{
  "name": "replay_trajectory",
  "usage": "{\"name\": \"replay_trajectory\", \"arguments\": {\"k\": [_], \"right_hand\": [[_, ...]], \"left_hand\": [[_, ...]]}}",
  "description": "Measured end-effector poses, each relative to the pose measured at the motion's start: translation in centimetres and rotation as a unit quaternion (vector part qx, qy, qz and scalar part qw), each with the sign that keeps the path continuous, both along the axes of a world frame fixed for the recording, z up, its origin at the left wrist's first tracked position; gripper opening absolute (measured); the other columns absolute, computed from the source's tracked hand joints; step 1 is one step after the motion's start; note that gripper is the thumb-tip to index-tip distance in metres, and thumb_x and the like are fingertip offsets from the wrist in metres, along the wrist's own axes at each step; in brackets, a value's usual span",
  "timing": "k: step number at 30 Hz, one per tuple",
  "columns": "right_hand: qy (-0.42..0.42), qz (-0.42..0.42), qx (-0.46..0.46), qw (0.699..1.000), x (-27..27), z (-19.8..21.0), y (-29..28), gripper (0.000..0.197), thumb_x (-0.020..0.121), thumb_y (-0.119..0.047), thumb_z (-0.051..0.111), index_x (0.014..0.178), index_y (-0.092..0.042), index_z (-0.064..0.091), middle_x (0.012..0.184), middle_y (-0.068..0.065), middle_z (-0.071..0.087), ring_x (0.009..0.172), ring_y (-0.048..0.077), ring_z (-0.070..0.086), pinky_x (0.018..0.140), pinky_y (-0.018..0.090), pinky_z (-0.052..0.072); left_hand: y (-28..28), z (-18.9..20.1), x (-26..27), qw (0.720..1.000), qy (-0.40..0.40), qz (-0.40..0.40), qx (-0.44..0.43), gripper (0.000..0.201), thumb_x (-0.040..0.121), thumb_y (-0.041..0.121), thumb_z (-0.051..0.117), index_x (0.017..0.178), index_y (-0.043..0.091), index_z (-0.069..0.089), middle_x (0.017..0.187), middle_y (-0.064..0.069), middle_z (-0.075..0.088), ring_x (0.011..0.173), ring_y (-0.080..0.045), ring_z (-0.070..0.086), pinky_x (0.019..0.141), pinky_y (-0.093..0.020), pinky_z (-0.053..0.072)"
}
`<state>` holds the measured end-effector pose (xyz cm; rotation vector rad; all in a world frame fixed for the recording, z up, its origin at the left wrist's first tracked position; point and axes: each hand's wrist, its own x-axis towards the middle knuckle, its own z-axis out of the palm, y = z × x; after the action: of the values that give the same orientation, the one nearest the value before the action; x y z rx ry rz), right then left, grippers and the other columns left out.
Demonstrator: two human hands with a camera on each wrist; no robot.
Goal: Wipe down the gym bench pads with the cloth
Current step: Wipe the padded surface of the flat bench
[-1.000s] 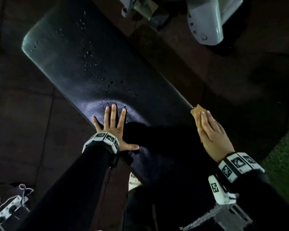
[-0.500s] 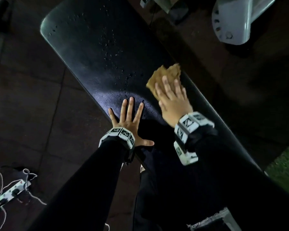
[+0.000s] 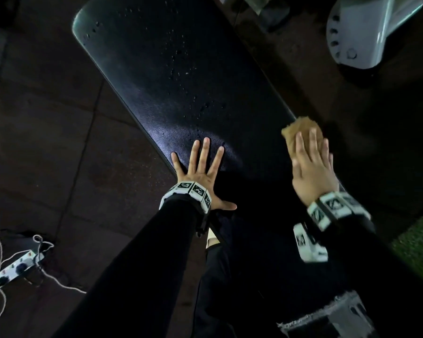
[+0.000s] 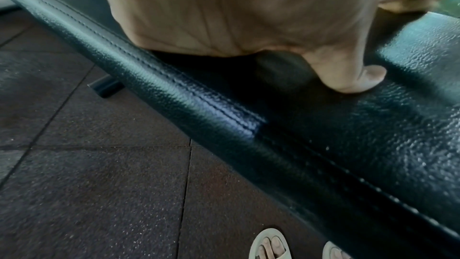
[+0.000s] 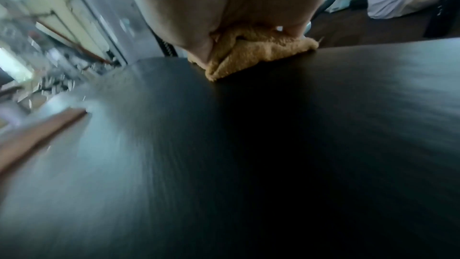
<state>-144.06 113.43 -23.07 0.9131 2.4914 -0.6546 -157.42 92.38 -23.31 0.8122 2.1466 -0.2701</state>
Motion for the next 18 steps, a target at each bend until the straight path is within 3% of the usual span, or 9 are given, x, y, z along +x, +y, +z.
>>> {"name": "replay_trajectory", "arguments": {"k": [3,6,10,13,18], "right_hand": [[0.009,0.024,-0.010,1.000,-5.9,-0.7,0.7,0.059,0.099,-0.024,0.027,0.148,-0.034,-0.005,0.157,-0.004,-0.014,0.144,0.031,-0.009,0.117,0.047,0.002],[0.015,0.095,0.012,0.995,-8.5,-1.0,-1.4,0.063,0.099,-0.022,0.030,0.148,-0.033,-0.008,0.156,-0.005,-0.020,0.144,0.032,-0.011,0.117,0.047,0.000],[0.055,0.159,0.020,0.986,-3.9,-0.7,-5.7,0.067,0.097,-0.019,0.038,0.149,-0.033,-0.003,0.156,-0.009,-0.015,0.145,0.027,-0.009,0.117,0.044,0.002],[0.012,0.179,0.020,0.984,1.8,-0.8,-6.1,0.073,0.096,-0.029,0.042,0.146,-0.040,-0.010,0.154,-0.015,-0.019,0.143,0.019,-0.015,0.115,0.043,0.002],[-0.016,0.085,-0.033,0.996,4.7,-0.6,-1.0,0.066,0.098,-0.025,0.024,0.136,-0.053,-0.022,0.147,-0.025,-0.032,0.136,0.009,-0.031,0.118,0.044,-0.002]], "left_hand": [[-0.2,0.0,0.2,1.000,0.014,-0.001,0.012,0.146,0.038,0.098,0.045,0.128,0.033,-0.049,0.134,-0.002,-0.058,0.124,-0.022,-0.053,0.093,-0.068,-0.030],[-0.1,-0.1,0.3,1.000,0.022,0.003,0.014,0.146,0.037,0.097,0.046,0.129,0.034,-0.048,0.134,-0.001,-0.058,0.125,-0.022,-0.052,0.096,-0.069,-0.027],[-0.1,0.0,0.2,1.000,0.022,0.000,0.005,0.147,0.037,0.097,0.045,0.128,0.033,-0.050,0.132,-0.002,-0.059,0.125,-0.022,-0.052,0.096,-0.069,-0.027],[0.0,0.0,0.2,1.000,0.022,-0.002,0.002,0.146,0.037,0.098,0.044,0.126,0.032,-0.051,0.134,-0.003,-0.058,0.125,-0.023,-0.052,0.095,-0.070,-0.027],[-0.2,-0.4,0.1,1.000,0.018,-0.003,0.009,0.147,0.037,0.099,0.045,0.126,0.032,-0.051,0.134,-0.003,-0.058,0.124,-0.024,-0.053,0.093,-0.070,-0.028]]}}
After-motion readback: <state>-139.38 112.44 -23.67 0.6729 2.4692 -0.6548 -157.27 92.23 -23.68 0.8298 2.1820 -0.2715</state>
